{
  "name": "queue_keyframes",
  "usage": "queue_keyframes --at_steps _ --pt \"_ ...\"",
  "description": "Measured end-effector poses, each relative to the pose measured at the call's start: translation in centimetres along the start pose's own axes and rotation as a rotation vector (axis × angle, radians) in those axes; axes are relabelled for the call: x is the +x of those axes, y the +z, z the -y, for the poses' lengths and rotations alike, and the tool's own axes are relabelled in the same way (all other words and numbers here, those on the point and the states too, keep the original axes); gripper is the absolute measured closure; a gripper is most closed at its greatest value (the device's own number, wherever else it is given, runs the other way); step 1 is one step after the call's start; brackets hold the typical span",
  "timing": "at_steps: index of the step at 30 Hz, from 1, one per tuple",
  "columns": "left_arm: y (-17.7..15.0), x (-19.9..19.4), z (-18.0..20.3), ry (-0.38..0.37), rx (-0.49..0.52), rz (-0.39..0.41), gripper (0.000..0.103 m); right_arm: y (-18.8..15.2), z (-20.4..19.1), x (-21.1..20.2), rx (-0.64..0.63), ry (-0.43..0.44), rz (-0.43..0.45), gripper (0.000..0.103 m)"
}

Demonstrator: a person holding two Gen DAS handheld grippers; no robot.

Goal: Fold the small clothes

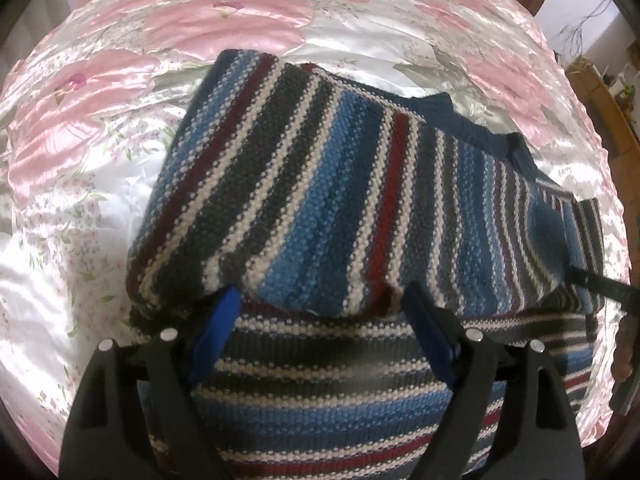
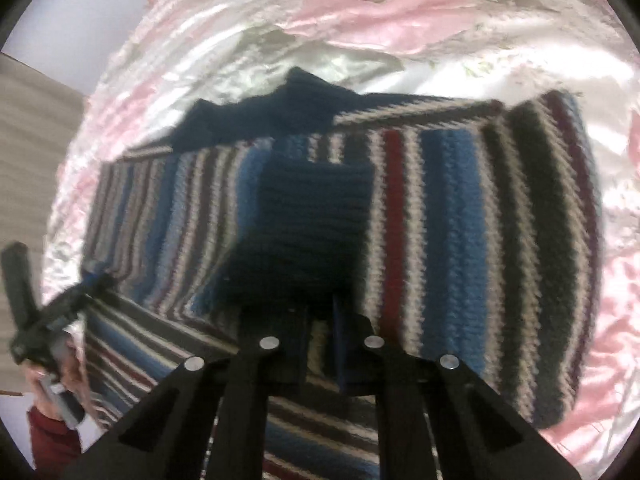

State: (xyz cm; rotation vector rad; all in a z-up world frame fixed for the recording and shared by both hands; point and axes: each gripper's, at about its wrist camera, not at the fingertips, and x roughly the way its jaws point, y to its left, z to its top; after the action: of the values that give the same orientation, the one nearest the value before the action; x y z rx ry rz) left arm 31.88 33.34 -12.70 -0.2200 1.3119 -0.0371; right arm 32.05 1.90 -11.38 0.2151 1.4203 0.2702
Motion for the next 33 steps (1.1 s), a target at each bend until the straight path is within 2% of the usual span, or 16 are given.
queue_keyframes --at_steps 2,6,9,11,13,16,19,25,28,33 --pt "0.2 0.5 0.2 0.027 0.008 -0.007 0.02 -0.3 0.7 0.3 0.011 -0.022 -0.011 0.093" --pt "0.6 1.7 0.1 0.031 -0.006 -0.027 0.018 -0.8 2.5 1.5 0.071 0.002 -0.041 0.093" --pt "0.8 2.1 0.4 0.044 0.0 -0.035 0.017 -0.9 2.4 1.5 0.062 -0.007 -0.044 0.093" --pt "0.8 1.5 0.3 0.037 -0.012 -0.029 0.018 -1.1 2.5 0.7 0.067 0.01 -0.028 0.09" --pt "0.3 0.5 0.2 0.023 -0.015 -0.022 0.018 -2.1 2.6 -0.6 0.063 0.012 -0.002 0.083" --pt "-1.2 -1.0 -0.1 0.051 0.018 -0.011 0.018 -4.3 2.7 -2.7 0.024 -0.005 0.033 0.079" --pt "-3.6 -3.0 -1.0 0.075 0.051 -0.005 0.018 -7.6 3.1 -4.4 0.006 0.015 0.032 0.077" --pt "-11.2 -6.8 -3.5 0.102 0.068 -0.028 0.016 -15.5 3.6 -7.0 -0.037 0.016 0.014 0.069" --pt "-15.4 -8.1 -4.3 0.13 0.073 -0.052 0.015 -19.9 4.2 -8.2 -0.041 0.0 0.013 0.058" --pt "-21.0 -9.4 -5.4 0.078 0.022 -0.117 0.013 -26.3 4.7 -9.8 -0.016 -0.011 0.008 0.051"
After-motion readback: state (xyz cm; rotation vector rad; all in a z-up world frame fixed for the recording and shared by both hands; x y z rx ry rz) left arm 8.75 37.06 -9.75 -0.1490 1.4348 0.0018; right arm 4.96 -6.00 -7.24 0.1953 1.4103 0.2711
